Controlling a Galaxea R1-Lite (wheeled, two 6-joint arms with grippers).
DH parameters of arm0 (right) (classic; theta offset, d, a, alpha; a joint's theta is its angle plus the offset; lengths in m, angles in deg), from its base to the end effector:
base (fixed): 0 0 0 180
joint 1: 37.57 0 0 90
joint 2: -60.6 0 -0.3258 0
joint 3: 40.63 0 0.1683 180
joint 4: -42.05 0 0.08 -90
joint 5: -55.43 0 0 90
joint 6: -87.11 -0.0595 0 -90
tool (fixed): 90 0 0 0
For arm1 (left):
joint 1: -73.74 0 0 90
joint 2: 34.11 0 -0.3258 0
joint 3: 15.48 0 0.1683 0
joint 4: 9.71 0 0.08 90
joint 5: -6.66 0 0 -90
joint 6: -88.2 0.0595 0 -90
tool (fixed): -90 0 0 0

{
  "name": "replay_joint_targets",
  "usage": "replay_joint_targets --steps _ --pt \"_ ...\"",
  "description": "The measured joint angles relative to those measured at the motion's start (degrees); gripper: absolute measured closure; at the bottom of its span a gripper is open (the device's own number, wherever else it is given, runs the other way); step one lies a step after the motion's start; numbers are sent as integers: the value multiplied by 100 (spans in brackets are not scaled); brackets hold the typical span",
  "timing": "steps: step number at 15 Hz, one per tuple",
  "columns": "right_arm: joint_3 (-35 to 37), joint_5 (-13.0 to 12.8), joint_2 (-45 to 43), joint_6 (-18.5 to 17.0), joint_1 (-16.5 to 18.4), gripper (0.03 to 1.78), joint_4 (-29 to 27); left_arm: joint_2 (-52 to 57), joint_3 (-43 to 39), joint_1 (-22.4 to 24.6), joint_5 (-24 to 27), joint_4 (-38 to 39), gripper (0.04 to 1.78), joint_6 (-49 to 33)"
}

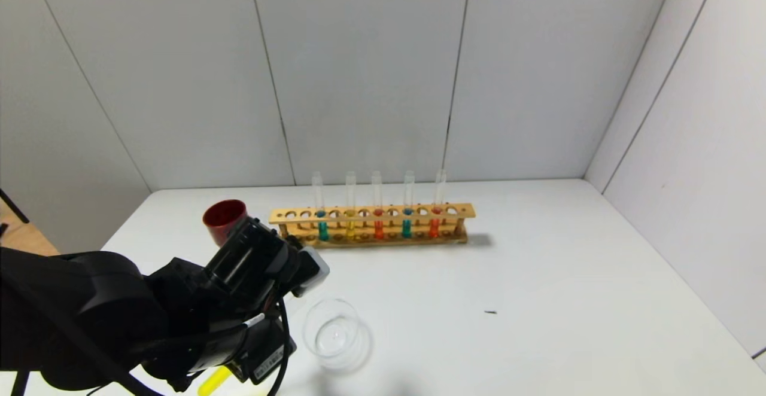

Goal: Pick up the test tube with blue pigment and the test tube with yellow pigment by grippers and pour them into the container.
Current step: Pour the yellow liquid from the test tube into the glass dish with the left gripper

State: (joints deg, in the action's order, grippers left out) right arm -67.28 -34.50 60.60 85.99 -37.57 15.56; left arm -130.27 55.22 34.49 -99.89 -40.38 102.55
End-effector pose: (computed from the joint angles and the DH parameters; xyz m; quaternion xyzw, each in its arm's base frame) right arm -0.0359 0.0001 0.0759 0.0098 -0.0014 0.0006 1.0000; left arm 0.2146 -0.1535 0.1378 0.3265 0.3908 -0.2242 0.8309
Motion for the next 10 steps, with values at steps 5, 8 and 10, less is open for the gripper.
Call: replay_joint_targets --steps 5,8,10 --pt "0 0 0 -2 0 10 0 -293 774 -15 55 -1196 152 0" --pt "0 0 0 -2 0 10 0 -522 1174 -20 51 -1673 152 9" --pt "0 0 0 0 0 10 0 -660 1306 -20 49 -1775 152 144"
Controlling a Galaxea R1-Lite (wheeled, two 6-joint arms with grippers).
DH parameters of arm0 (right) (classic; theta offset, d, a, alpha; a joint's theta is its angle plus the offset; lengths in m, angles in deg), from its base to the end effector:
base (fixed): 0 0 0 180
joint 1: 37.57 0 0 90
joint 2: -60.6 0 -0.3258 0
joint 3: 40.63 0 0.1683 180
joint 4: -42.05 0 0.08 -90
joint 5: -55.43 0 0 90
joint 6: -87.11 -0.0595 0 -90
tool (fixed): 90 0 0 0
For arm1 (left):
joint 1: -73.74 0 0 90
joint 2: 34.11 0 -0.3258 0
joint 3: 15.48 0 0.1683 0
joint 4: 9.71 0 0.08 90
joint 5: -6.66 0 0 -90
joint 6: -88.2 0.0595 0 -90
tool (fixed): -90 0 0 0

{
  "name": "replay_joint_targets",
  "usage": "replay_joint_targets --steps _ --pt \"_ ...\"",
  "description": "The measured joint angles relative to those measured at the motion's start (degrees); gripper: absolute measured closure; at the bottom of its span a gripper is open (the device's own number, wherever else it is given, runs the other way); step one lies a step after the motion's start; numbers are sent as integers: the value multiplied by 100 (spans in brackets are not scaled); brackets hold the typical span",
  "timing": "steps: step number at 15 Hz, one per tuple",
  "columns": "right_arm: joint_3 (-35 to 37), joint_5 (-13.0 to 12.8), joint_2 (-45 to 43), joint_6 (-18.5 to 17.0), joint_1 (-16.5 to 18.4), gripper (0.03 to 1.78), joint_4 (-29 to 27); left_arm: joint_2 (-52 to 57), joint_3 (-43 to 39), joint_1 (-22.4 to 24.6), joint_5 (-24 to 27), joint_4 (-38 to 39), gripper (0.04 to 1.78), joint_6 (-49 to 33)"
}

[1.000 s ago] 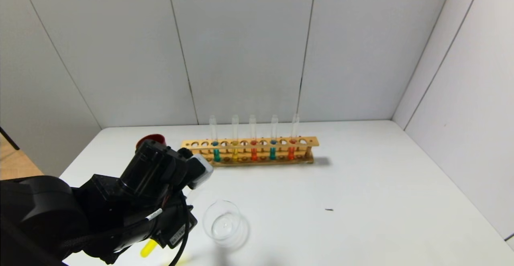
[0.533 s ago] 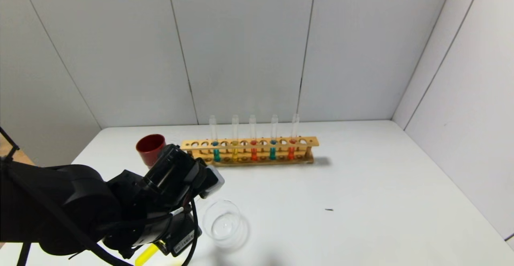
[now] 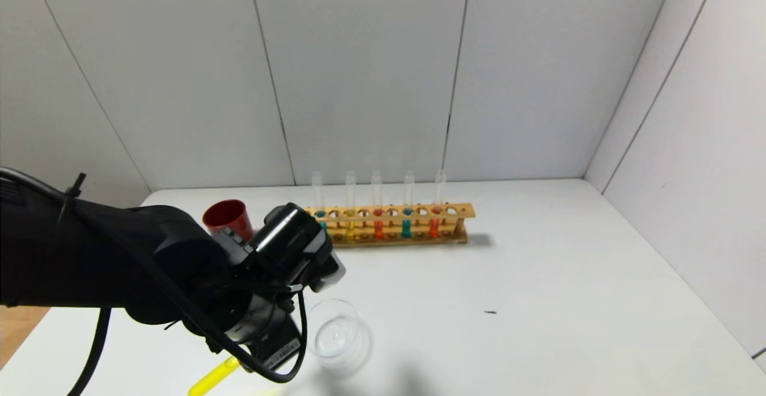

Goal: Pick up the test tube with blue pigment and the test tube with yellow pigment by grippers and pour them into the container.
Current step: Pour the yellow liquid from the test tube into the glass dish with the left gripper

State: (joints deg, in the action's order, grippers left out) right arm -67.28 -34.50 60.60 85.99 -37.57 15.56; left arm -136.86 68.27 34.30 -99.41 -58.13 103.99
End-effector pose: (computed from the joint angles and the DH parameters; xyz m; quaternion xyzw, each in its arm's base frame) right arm -0.0359 0.0001 0.0759 0.0098 -0.0014 0.0006 1.0000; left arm 0.2296 -0.1675 0.1363 0.3679 0.4633 -0.2343 0.7714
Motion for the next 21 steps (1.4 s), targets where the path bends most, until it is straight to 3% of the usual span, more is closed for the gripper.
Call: replay_joint_targets --steps 6,11,21 --pt "0 0 0 -2 0 10 0 -364 384 2 -13 -457 152 116" --pt "0 0 0 -2 0 10 0 -590 1026 5 -5 -1403 152 89" --pt "0 0 0 0 0 10 0 -1036 1969 7 -52 -2530 152 85"
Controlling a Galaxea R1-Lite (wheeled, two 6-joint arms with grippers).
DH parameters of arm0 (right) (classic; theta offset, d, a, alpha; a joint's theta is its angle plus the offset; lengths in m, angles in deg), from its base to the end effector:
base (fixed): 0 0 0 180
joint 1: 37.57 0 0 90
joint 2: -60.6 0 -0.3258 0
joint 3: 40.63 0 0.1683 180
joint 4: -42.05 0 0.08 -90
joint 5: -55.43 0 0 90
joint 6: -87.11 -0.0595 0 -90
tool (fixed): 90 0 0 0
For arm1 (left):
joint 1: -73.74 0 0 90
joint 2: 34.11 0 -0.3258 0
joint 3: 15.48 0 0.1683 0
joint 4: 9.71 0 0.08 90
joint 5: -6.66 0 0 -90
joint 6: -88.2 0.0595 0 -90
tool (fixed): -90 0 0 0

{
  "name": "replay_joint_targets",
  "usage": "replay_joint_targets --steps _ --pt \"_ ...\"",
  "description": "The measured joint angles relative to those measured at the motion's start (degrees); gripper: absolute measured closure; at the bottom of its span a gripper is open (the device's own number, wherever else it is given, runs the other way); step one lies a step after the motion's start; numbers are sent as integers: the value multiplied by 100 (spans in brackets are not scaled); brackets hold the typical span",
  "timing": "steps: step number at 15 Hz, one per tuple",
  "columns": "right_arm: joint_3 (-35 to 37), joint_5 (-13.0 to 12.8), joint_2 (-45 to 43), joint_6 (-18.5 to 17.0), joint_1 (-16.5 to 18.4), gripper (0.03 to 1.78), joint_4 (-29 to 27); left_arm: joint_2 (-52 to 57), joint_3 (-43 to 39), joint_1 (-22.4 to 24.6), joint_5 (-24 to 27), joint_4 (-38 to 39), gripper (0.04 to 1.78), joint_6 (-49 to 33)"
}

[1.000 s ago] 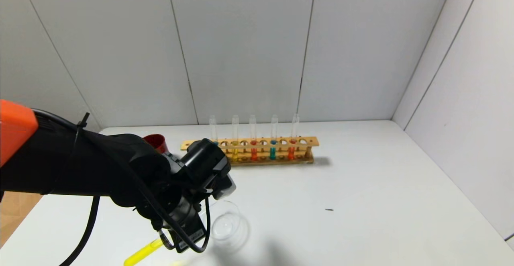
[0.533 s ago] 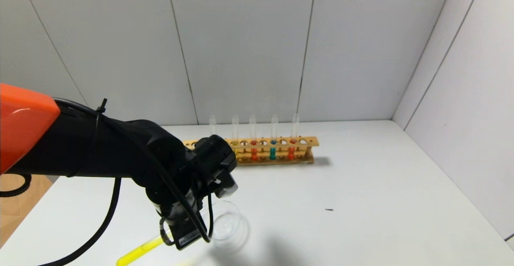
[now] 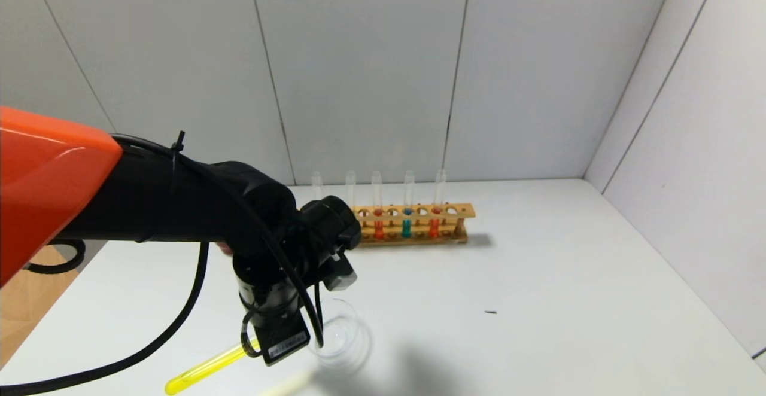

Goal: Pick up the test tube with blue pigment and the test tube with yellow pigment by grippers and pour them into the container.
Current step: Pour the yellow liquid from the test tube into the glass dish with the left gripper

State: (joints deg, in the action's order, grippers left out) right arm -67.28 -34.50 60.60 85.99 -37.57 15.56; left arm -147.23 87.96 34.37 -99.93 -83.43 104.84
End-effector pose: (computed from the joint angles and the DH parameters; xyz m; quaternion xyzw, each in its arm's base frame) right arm -0.0359 0.0001 0.0759 0.0098 -0.0014 0.0006 1.0000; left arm 0.2501 -0.1832 0.1352 0.4147 0.5600 -0.2309 0.6791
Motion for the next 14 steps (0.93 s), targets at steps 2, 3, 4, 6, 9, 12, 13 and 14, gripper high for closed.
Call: replay_joint_targets --steps 2,3,4,6,9,12,13,14 --pt "0 0 0 -2 0 10 0 -77 132 -7 2 -37 152 35" --pt "0 0 0 0 0 10 0 -113 160 -11 2 -45 152 35" --pt "0 0 0 0 0 10 0 -162 215 -32 0 -52 152 33" --pt "0 0 0 -2 0 10 0 -246 308 -68 -2 -87 152 30" --pt "0 0 0 0 0 10 0 -345 367 -77 -7 -102 152 37" --pt "0 0 0 -2 0 10 0 -394 402 -79 -9 -251 152 56" --pt "0 0 0 -2 0 10 0 -419 468 -79 -7 -362 152 50" --pt "0 -2 0 -2 0 10 0 -452 532 -79 -9 -546 152 45"
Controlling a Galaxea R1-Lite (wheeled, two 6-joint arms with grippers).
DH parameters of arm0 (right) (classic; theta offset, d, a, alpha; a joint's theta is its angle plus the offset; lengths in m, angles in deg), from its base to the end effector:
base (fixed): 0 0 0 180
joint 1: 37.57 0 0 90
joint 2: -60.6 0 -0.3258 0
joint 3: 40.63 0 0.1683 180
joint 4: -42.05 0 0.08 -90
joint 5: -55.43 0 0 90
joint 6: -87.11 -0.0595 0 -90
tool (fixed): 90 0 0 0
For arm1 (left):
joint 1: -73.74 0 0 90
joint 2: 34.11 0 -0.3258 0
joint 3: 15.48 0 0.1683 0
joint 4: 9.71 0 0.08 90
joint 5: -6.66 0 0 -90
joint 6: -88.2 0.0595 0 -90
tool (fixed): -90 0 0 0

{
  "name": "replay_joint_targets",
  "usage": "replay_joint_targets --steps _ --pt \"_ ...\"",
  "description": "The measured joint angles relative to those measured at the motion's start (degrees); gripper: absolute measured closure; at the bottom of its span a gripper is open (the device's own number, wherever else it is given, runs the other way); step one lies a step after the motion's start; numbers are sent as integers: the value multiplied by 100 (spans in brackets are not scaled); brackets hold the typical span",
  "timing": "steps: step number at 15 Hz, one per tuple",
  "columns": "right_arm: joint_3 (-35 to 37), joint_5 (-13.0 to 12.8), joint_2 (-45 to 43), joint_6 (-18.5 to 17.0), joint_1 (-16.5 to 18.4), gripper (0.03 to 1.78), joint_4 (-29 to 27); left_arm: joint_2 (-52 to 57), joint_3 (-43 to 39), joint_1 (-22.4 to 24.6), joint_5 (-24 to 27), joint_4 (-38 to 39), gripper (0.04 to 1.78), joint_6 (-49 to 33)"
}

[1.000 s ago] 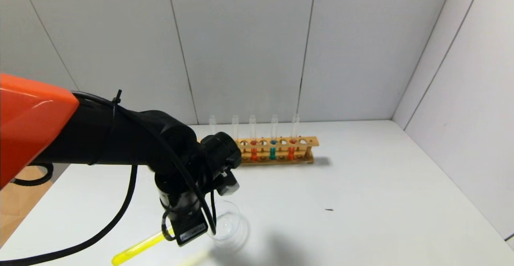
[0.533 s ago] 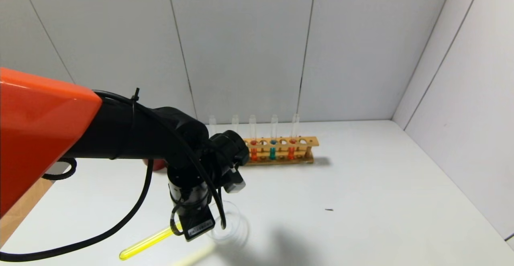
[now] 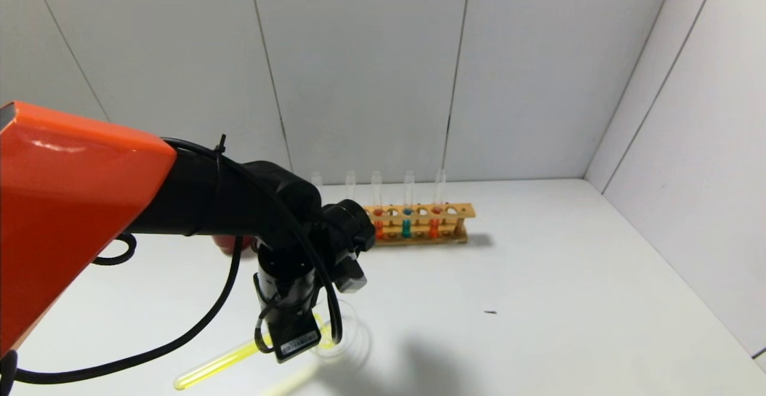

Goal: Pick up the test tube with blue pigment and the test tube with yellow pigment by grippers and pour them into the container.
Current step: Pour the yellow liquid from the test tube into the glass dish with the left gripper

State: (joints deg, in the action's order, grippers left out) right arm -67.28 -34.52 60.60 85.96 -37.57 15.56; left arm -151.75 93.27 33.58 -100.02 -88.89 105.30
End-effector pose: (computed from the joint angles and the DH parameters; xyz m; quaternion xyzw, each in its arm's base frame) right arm -0.0359 0.0001 0.0759 0.0100 -0.0014 0.0005 0.9999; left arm 0.2571 -0.1946 0.1257 0.4318 0.5828 -0.2355 0.6469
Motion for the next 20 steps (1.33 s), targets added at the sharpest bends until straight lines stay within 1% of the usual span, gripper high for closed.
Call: replay_joint_targets --steps 2,7,13,20 --pt "0 2 0 0 0 10 0 -59 183 5 9 -238 152 -20" --pt "0 2 0 0 0 10 0 -249 527 -35 9 -373 152 21" --pt "0 2 0 2 0 10 0 -557 1134 -63 11 -1023 152 2" --pt "0 2 0 0 0 10 0 -992 1566 -85 9 -1106 152 -4"
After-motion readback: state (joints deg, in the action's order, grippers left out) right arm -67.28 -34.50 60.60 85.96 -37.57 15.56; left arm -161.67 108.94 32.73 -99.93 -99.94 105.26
